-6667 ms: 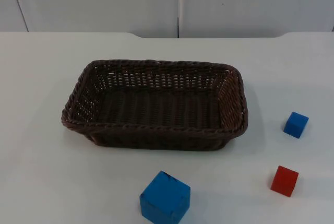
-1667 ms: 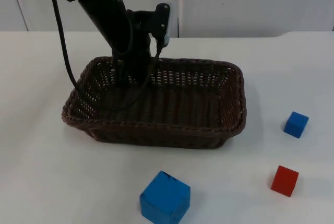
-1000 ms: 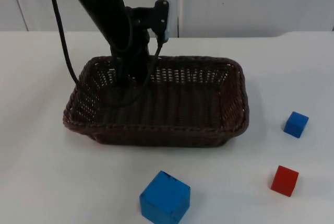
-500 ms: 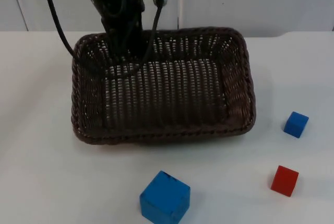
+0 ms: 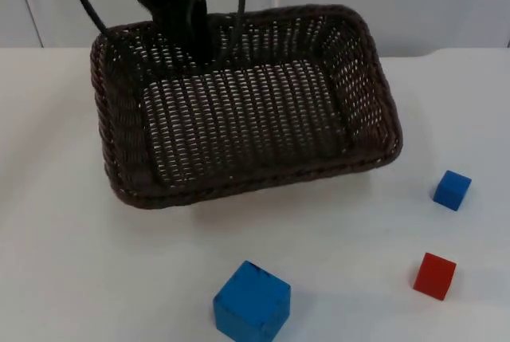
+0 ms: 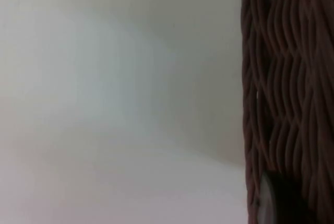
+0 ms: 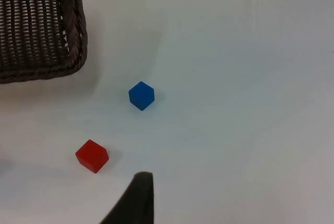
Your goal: Pick up the basket with the left hand and place the largest block into the basket with the right hand.
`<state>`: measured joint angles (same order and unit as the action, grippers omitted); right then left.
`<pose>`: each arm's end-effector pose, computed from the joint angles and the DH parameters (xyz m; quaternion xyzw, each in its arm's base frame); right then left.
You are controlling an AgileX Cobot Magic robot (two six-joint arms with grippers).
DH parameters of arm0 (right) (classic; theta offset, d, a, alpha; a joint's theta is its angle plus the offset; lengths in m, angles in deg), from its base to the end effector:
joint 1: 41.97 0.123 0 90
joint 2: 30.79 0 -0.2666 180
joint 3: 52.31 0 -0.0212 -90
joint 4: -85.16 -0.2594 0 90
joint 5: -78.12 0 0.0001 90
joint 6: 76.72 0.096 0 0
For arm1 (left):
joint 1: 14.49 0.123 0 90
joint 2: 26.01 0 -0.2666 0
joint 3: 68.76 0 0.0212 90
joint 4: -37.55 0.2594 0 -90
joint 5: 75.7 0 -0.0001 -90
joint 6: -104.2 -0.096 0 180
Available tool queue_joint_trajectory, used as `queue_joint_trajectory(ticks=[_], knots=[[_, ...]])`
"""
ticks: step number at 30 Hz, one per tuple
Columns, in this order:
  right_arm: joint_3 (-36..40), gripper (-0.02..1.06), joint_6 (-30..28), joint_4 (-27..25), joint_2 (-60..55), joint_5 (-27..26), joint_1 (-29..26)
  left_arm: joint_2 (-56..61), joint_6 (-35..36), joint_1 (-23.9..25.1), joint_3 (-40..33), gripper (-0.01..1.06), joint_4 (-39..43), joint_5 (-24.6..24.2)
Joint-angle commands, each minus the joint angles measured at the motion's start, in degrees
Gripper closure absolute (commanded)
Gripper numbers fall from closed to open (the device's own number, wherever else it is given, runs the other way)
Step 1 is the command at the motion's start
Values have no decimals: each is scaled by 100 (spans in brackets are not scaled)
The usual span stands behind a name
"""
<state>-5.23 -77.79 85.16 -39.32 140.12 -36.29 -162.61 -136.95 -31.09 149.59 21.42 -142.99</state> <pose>0.0233 0.0023 0.2820 -0.0504 0.8539 0.0208 0.5175 0.4509 -0.1601 0.2004 0.5873 0.7882 -0.0779 0.1666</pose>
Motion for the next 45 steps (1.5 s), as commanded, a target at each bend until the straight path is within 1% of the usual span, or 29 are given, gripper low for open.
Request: queue_joint_trajectory(ticks=[1, 4, 5, 7, 9, 10, 11, 15, 16, 17, 20, 21, 24, 31, 36, 37, 40, 42, 43, 44, 45], knots=[[0, -1, -25, 0, 20, -14, 10, 160, 436, 2, 23, 105, -104, -173], [0, -1, -25, 0, 20, -14, 10, 279, 937, 82, 23, 105, -123, -267], [0, -1, -25, 0, 20, -14, 10, 279, 937, 82, 23, 105, -123, -267], [0, -1, -25, 0, 20, -14, 10, 381, 1167, 160, 23, 105, -242, -267], [0, -1, -25, 0, 20, -14, 10, 444, 1287, 303, 23, 105, -632, -267], [0, -1, -25, 0, 20, -14, 10, 505, 1470, 413, 23, 105, -884, -267], [0, -1, -25, 0, 20, -14, 10, 505, 1470, 413, 23, 105, -884, -267], [0, -1, -25, 0, 20, -14, 10, 713, 1981, 928, 23, 105, -1933, -267], [0, -1, -25, 0, 20, -14, 10, 713, 1981, 928, 23, 105, -1933, -267], [0, -1, -25, 0, 20, -14, 10, 810, 2217, 1121, 9, 105, -2151, -267], [0, -1, -25, 0, 20, -14, 10, 1052, 2756, 1406, 3, 105, -2183, -267], [0, -1, -25, 0, 20, -14, 10, 1052, 2756, 1406, 3, 105, -2183, -267], [0, -1, -25, 0, 20, -14, 10, 1312, 3157, 1610, -40, 105, -2021, -267], [0, -1, -25, 0, 20, -14, 10, 1805, 3274, 1941, -373, 105, -1982, -267], [0, -1, -25, 0, 20, -14, 10, 2351, 3203, 2385, -1317, 105, -2051, -267], [0, -1, -25, 0, 20, -14, 10, 2351, 3203, 2385, -1317, 105, -2051, -267], [0, -1, -25, 0, 20, -14, 10, 2585, 3052, 2609, -1809, 105, -2204, -267], [0, -1, -25, 0, 20, -14, 10, 2782, 2892, 2828, -2253, 105, -2529, -267], [0, -1, -25, 0, 20, -14, 10, 2782, 2892, 2828, -2253, 105, -2529, -267], [0, -1, -25, 0, 20, -14, 10, 2970, 2685, 3024, -2665, 105, -2876, -267], [0, -1, -25, 0, 20, -14, 10, 3103, 2551, 3160, -2959, 105, -3023, -267]])
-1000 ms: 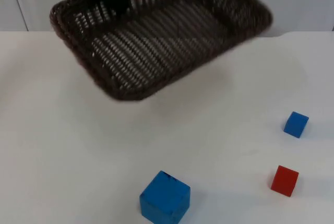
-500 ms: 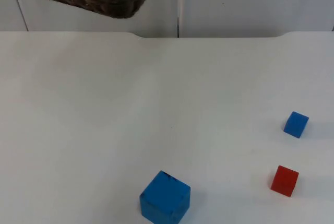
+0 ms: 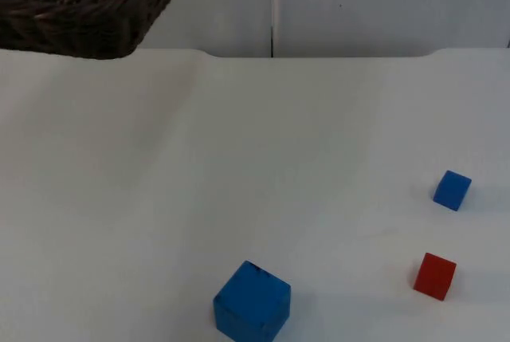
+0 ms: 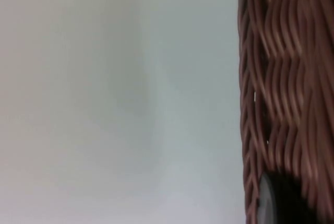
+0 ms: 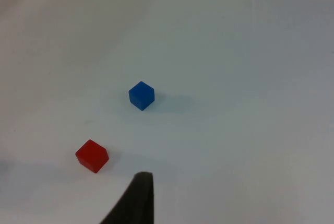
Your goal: Pick up the basket with the left hand and place the largest block into the basket with the right hand.
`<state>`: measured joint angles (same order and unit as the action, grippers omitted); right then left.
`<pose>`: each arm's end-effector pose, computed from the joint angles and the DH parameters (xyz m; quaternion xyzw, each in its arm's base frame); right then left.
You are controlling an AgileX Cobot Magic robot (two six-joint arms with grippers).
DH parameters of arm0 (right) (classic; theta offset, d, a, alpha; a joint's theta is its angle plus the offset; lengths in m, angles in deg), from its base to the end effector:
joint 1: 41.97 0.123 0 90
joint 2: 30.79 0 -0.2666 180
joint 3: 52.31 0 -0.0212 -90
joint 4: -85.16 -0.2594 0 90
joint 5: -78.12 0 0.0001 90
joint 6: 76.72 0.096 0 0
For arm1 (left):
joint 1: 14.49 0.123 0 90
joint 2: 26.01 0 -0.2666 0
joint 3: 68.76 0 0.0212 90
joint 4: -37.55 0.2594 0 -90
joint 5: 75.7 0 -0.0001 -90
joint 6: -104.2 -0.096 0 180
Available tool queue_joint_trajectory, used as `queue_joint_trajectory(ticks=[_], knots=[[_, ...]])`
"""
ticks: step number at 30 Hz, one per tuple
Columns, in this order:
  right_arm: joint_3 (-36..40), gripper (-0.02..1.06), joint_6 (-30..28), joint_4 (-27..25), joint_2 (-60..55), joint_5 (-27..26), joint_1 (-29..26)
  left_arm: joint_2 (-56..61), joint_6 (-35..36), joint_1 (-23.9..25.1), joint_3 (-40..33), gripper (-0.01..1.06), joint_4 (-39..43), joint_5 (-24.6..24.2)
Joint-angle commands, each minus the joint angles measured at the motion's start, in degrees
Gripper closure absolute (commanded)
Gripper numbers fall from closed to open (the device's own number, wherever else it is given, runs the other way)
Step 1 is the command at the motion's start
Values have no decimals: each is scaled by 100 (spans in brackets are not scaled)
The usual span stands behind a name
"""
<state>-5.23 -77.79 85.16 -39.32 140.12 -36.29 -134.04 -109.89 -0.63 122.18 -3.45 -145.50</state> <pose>0.0233 0.0023 0.2820 -0.0504 0.8539 0.0208 0.5175 0.3704 0.0305 0.2939 0.0821 0.9306 -0.2675 0.2360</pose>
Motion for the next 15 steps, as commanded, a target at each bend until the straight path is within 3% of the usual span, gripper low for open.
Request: queue_joint_trajectory(ticks=[1, 6, 15], knots=[[0, -1, -25, 0, 20, -14, 10, 387, -239, 247, -529, 105, -662, -16], [0, -1, -25, 0, 20, -14, 10, 1004, -423, 615, -1711, 105, -691, 2], [0, -1, -25, 0, 20, -14, 10, 2111, -517, 748, -3528, 105, -452, 837]])
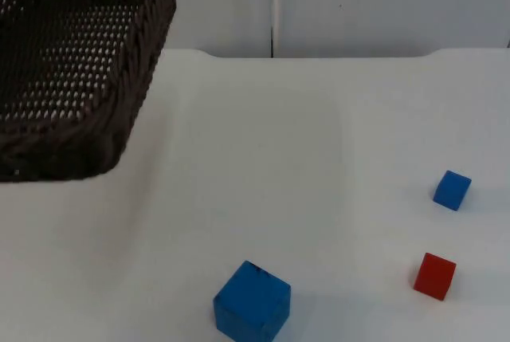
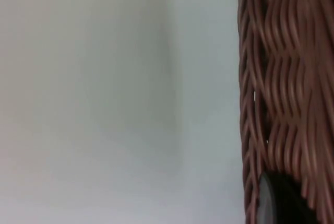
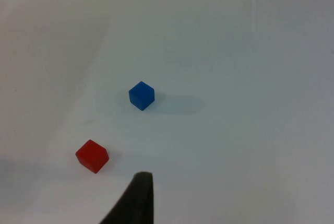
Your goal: Pick up the basket with the left hand and place the largest block into the basket with the right hand.
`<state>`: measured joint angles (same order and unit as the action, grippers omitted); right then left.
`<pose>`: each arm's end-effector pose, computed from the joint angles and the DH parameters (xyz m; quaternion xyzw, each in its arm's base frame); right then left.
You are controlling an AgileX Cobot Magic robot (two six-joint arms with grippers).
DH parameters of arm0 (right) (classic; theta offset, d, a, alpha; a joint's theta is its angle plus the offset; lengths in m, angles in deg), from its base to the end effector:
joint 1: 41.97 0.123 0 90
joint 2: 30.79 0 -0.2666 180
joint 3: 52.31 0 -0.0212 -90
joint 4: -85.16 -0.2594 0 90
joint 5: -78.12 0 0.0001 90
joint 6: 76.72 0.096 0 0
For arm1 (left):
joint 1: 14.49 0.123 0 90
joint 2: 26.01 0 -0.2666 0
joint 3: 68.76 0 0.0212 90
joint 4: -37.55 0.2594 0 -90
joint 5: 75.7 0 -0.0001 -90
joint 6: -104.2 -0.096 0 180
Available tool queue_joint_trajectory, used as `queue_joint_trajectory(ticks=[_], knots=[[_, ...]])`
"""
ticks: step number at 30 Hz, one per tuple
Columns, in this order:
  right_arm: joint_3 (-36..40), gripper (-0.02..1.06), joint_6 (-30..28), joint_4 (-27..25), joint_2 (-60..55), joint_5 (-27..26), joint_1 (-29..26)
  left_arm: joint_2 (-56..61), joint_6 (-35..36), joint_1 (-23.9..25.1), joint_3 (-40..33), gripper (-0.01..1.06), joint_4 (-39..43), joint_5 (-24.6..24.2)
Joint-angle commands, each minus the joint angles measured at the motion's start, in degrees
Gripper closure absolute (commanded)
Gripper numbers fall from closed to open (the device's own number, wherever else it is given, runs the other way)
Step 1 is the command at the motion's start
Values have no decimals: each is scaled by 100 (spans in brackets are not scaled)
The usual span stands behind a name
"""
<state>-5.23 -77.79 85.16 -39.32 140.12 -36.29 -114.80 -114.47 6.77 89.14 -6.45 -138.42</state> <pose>0.0233 0.0023 0.2820 -0.0504 0.8539 0.0208 0.5175 0.2670 0.0402 0.2438 -0.0110 0.9382 -0.2705 0.2156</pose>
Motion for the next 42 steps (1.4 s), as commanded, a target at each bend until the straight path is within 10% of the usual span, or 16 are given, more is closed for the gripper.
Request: queue_joint_trajectory(ticks=[1, 10, 42], knots=[[0, -1, -25, 0, 20, -14, 10, 331, -109, 9, -434, 105, -152, 270], [0, -1, -1, 0, 20, -15, 24, 965, -180, 9, -1630, 105, 183, 668], [-283, -1, -871, -1028, -2418, -294, 24, 967, -180, 9, -1821, 105, 147, 969]])
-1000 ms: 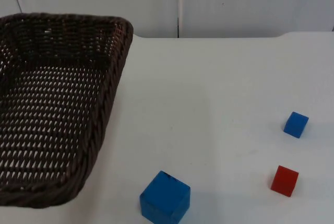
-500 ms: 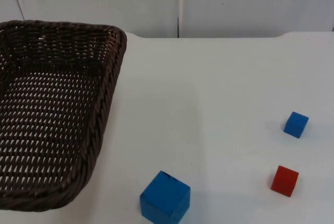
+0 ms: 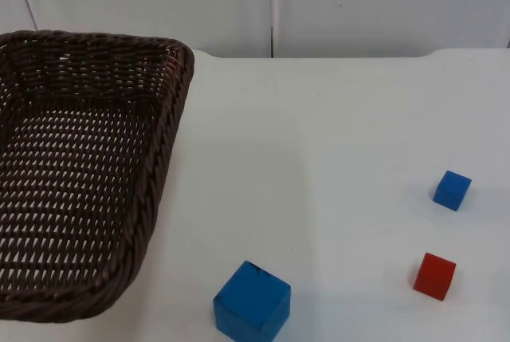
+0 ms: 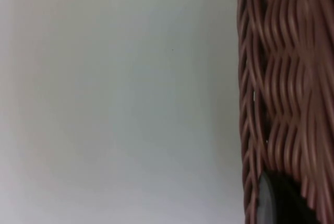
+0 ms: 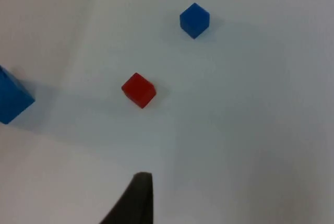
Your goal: Pick up the basket with the left hand and place the largest block into the basket with the right hand.
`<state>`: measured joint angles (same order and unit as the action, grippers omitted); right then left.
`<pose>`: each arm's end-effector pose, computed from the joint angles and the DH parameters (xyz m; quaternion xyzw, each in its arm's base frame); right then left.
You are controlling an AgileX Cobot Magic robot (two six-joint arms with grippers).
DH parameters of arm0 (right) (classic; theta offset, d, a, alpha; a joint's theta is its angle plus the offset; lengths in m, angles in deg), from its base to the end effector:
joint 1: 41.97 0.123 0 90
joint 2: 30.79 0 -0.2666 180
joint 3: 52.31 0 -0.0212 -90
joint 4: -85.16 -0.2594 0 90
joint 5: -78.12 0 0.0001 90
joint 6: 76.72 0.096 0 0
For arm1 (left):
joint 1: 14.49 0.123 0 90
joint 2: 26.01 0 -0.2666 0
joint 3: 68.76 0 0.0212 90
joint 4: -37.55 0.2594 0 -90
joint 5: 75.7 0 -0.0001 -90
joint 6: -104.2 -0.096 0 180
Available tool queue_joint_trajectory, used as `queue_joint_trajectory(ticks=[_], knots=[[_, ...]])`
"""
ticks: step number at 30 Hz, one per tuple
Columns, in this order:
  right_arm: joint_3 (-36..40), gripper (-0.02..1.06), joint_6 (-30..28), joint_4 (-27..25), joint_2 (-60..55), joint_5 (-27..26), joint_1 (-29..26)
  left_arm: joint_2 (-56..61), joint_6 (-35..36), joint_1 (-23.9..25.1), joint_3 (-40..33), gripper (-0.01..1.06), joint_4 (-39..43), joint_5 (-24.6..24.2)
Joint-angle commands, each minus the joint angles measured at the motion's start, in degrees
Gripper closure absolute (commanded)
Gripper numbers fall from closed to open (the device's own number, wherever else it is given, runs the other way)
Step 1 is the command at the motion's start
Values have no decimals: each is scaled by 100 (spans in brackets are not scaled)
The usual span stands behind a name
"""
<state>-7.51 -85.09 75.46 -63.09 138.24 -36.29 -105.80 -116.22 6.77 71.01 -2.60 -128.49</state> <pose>0.0858 0.0226 0.2747 -0.1011 0.9223 0.0751 0.3653 0.2126 0.0298 0.1943 -0.0314 0.9559 -0.2152 0.1971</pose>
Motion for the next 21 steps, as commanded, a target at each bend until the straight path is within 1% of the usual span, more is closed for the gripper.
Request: queue_joint_trajectory(ticks=[1, 4, 5, 10, 11, 13, 16, 20, 21], knots=[[-132, -1, -275, -139, -368, -159, 24, 66, -6, 9, -8, 105, -238, -24], [-342, -1, -584, -423, -975, -190, 24, 66, -6, 9, -8, 105, -238, -24], [-342, -1, -584, -423, -975, -190, 24, 66, -6, 9, -8, 105, -238, -24], [-657, -1, -1468, -946, -1915, -423, 24, 66, -6, 9, -8, 105, -238, -24], [-657, -1, -1468, -946, -1915, -423, 24, 66, -6, 9, -8, 105, -238, -24], [-827, -1, -1682, -1081, -2239, -480, 24, 66, -6, 9, -8, 105, -238, -24], [-986, -1, -1723, -1229, -2573, -614, 24, 66, -6, 9, -8, 105, -238, -24], [-1249, -1, -2298, -1605, -3196, -841, 24, 66, -6, 9, -8, 105, -238, -24], [-1318, -1, -2326, -1681, -3317, -864, 24, 66, -6, 9, -8, 105, -238, -24]])
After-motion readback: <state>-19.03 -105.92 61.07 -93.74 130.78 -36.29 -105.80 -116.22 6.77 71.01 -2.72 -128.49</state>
